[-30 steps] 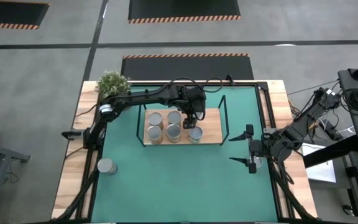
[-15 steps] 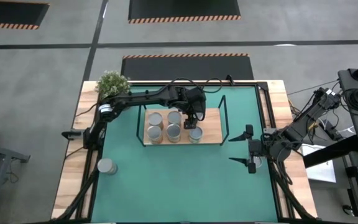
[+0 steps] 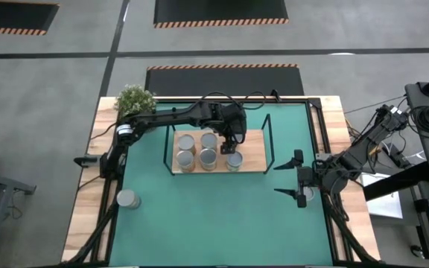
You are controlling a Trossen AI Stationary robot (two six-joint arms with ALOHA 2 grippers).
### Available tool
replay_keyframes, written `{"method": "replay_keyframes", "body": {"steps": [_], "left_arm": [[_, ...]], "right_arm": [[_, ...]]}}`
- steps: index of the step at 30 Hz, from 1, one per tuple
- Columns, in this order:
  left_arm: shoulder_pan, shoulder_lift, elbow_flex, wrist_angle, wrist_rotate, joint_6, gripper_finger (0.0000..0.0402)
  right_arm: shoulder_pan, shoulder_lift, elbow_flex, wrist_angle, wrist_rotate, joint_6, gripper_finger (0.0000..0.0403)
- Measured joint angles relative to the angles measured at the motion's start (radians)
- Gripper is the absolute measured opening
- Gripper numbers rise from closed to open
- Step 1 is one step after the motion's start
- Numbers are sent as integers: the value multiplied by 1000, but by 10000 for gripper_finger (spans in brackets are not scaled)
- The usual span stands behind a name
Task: Pick and place cans onto a shelf
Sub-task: Put the canned spaghetti sauce on the shelf
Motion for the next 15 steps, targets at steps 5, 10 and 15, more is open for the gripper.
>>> {"method": "replay_keyframes", "body": {"steps": [5, 10, 15], "left_arm": [[0, -28, -71, 88, 52, -8, 283], [7, -82, -164, 128, 33, -17, 283], [10, -102, -211, 153, 3, -20, 283]], "right_arm": [[0, 1, -1, 0, -17, 9, 327], [0, 1, -1, 0, -17, 17, 327], [0, 2, -1, 7, -16, 16, 327]]}}
